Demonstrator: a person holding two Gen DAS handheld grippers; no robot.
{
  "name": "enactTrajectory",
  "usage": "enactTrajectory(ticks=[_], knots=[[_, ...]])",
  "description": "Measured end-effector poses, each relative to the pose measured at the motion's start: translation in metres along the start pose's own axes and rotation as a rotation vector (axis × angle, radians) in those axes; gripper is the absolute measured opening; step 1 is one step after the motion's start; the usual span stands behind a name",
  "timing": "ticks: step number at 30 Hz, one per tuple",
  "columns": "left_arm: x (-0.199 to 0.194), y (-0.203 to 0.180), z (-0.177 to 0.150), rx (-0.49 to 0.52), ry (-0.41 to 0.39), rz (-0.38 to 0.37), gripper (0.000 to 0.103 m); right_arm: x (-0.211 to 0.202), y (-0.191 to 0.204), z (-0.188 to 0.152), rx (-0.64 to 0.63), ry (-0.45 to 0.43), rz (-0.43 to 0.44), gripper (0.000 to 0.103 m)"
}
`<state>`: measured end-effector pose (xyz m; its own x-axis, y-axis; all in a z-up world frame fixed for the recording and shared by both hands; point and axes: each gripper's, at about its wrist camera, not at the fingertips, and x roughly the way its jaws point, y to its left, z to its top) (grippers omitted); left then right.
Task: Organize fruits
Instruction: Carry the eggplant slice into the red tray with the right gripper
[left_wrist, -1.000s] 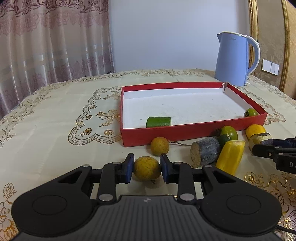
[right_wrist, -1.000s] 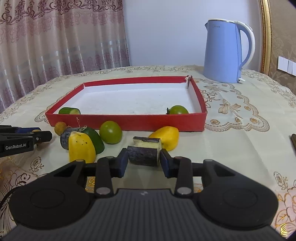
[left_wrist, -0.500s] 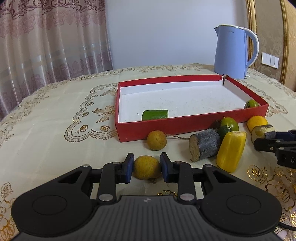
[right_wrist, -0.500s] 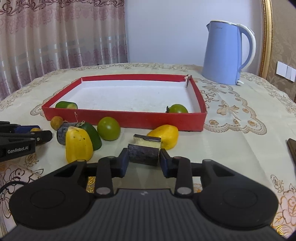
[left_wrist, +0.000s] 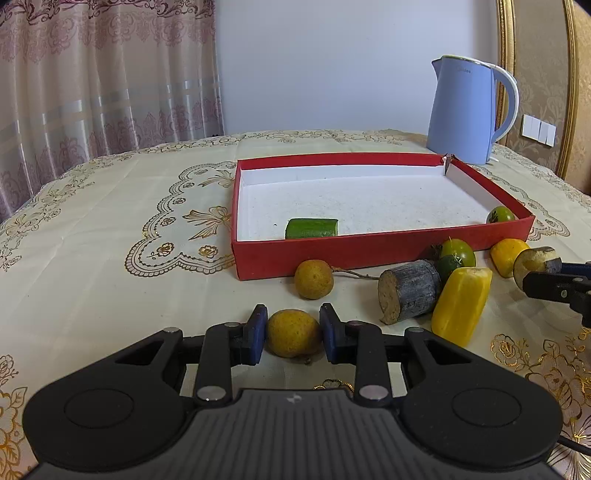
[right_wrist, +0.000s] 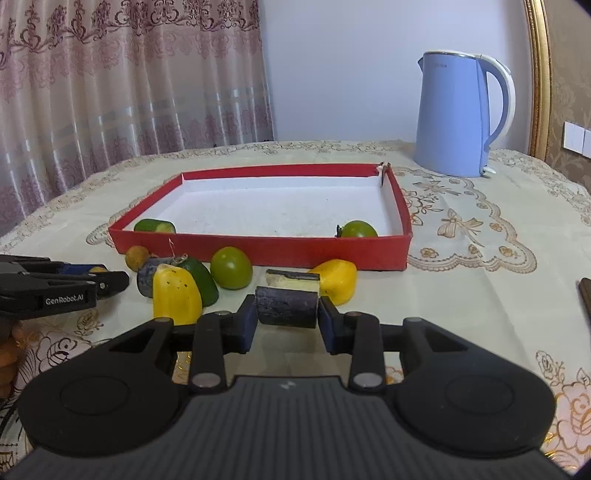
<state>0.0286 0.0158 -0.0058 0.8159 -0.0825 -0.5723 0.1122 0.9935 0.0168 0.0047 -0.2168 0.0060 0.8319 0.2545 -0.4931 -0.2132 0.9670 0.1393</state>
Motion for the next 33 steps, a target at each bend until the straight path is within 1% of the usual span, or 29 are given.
enactTrajectory(ticks=[4, 6, 11, 18, 21, 23, 26, 28, 33], knots=[[0.0, 0.0, 0.0, 0.0, 0.0, 0.0, 0.03, 0.001, -0.002, 0.006, -0.006, -0.016, 0.006, 0.033], [0.0, 0.0, 0.0, 0.0, 0.0, 0.0, 0.03, 0.002, -0.005, 0.013, -0.014, -0.037, 0.011, 0.032], [0.0, 0.0, 0.0, 0.001, 0.0, 0.001, 0.03, 0.013, -0.013, 0.043, -0.038, -0.085, 0.01, 0.032], [0.001, 0.0, 0.0, 0.004, 0.0, 0.004, 0.03, 0.061, -0.022, 0.101, -0.042, -0.098, 0.039, 0.032], [0.001, 0.0, 0.0, 0.003, 0.0, 0.003, 0.03, 0.09, -0.03, 0.122, -0.016, -0.098, 0.058, 0.032], [0.001, 0.0, 0.0, 0.003, 0.0, 0.003, 0.03, 0.109, -0.036, 0.127, 0.015, -0.076, 0.064, 0.032], [0.001, 0.0, 0.0, 0.003, 0.0, 0.003, 0.03, 0.134, -0.045, 0.125, 0.044, -0.042, 0.025, 0.032], [0.001, -0.001, 0.0, 0.003, 0.0, 0.003, 0.03, 0.138, -0.049, 0.121, 0.04, -0.031, 0.01, 0.032], [0.0, -0.001, 0.0, 0.004, 0.0, 0.003, 0.03, 0.139, -0.052, 0.118, 0.044, -0.034, 0.016, 0.032]])
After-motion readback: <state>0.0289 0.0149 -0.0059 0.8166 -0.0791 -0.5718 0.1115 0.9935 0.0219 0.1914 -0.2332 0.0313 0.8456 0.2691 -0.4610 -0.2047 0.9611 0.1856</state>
